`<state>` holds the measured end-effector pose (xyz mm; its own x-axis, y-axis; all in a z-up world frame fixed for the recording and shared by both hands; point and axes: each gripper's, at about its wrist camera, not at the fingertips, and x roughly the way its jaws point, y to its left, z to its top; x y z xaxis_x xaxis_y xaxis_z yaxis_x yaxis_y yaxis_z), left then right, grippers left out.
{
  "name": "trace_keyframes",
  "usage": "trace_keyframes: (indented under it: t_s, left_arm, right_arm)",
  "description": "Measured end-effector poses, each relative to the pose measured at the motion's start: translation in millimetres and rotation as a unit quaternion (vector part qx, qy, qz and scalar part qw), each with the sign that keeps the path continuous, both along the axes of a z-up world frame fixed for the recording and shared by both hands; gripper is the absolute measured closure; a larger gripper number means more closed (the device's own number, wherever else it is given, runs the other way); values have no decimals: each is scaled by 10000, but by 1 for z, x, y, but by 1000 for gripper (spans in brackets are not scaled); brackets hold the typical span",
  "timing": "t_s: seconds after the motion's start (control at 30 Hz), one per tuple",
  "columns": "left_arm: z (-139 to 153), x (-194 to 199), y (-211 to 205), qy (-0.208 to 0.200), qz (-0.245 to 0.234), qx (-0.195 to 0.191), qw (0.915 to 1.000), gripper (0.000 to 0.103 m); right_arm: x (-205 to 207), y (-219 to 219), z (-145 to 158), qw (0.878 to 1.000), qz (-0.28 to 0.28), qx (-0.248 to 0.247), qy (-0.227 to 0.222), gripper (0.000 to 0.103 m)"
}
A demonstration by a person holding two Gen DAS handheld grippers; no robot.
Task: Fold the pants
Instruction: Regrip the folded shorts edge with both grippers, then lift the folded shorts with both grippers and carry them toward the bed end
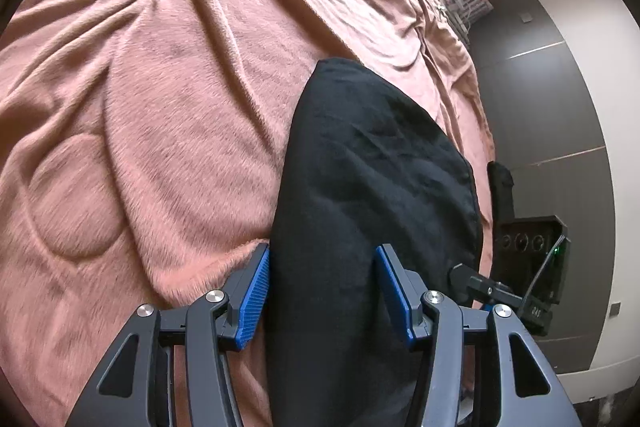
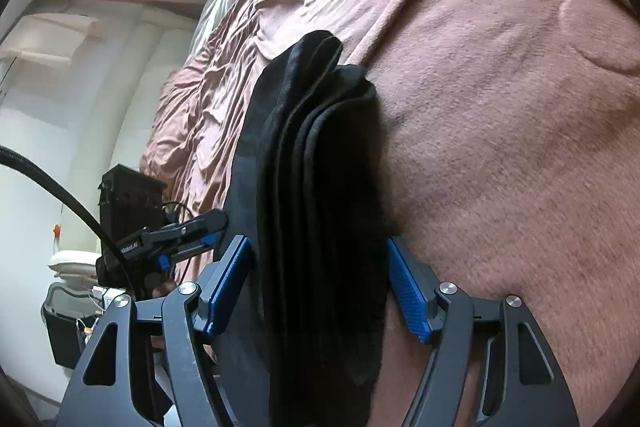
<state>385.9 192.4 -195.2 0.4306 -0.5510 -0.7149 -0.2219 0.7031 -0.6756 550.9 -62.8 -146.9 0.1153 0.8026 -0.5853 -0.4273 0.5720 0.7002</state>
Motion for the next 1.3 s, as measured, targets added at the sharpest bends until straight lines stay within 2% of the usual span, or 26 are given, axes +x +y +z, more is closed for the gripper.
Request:
trace_keyframes:
  t_s: [0.1, 0.23, 0.37, 0.5, 0.6, 0.93, 1.3]
  left_arm:
    - [-2, 6, 1, -72, -21, -100, 9999, 49]
    - [-3, 13, 3, -116, 10, -148, 9998, 61]
    - [-2, 14, 0, -158, -15, -169, 9997, 76]
    - [5, 10, -4, -249, -30, -128, 9996, 85]
    - [17, 5, -4, -402, -36, -146, 9991, 89]
    - [71, -25, -11, -1005, -38, -111, 9949, 89]
    - [134, -55, -45, -1655, -162, -88, 9860, 92]
  right_arm:
    - [2, 1, -1, 9999, 52, 95, 55, 36]
    - [6, 3, -3, 9997, 138, 191, 97, 40]
    - [8, 1, -9, 9993, 140, 247, 224, 64]
    - [-2, -2, -3, 9995, 168, 255, 106, 76]
    - [-15, 2, 10, 9994, 199, 211, -189, 79]
    - [-69, 1, 51, 9940, 166, 323, -1027, 81]
    - [-146, -45, 102, 9809, -109, 233, -1926, 81]
